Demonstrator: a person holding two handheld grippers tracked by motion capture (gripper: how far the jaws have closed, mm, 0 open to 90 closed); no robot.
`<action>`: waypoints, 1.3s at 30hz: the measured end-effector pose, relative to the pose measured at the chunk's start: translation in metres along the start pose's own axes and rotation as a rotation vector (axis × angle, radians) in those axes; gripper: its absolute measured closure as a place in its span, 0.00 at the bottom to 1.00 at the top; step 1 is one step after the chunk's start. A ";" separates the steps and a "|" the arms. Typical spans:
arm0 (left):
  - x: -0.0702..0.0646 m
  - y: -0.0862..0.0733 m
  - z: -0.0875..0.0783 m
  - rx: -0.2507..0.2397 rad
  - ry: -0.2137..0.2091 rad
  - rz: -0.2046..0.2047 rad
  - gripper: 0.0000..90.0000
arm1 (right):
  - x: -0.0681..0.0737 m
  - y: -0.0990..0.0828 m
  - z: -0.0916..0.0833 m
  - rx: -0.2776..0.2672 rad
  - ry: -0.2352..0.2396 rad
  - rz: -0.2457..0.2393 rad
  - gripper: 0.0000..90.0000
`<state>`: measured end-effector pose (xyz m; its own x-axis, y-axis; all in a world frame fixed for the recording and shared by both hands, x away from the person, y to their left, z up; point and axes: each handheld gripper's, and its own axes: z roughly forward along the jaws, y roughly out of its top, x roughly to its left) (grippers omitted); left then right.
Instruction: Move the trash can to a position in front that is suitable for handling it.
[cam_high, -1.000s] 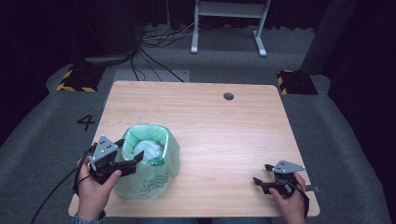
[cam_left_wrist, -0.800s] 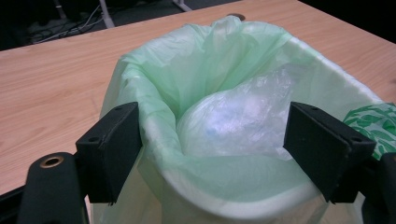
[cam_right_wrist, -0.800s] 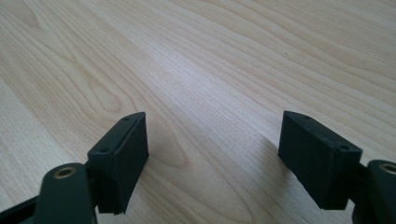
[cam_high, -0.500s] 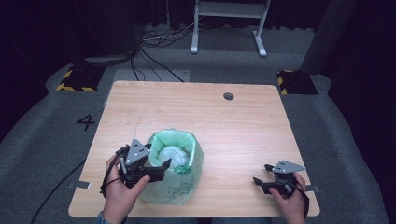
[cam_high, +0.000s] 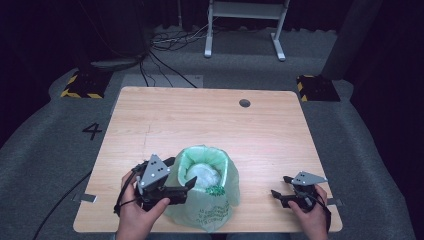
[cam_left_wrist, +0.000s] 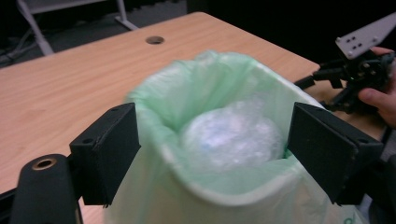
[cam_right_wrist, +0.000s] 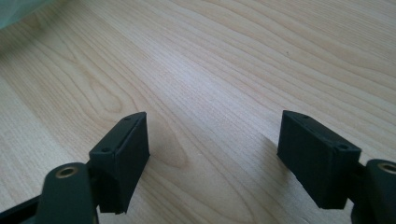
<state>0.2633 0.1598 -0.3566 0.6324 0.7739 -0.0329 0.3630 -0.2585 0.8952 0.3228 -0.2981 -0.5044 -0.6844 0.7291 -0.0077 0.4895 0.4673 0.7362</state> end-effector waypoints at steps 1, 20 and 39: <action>0.004 -0.001 -0.002 0.004 0.020 0.000 0.21 | 0.000 0.000 0.000 0.000 0.000 0.001 0.28; 0.041 -0.058 0.048 0.201 0.045 0.000 0.29 | 0.081 0.053 -0.002 -0.167 0.171 -0.226 0.26; -0.004 -0.046 0.101 0.200 -0.083 0.060 0.29 | 0.096 0.058 -0.008 -0.255 0.258 -0.274 0.31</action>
<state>0.3131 0.1098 -0.4427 0.7083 0.7054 -0.0261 0.4462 -0.4187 0.7910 0.2809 -0.2051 -0.4569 -0.8983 0.4320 -0.0801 0.1452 0.4640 0.8739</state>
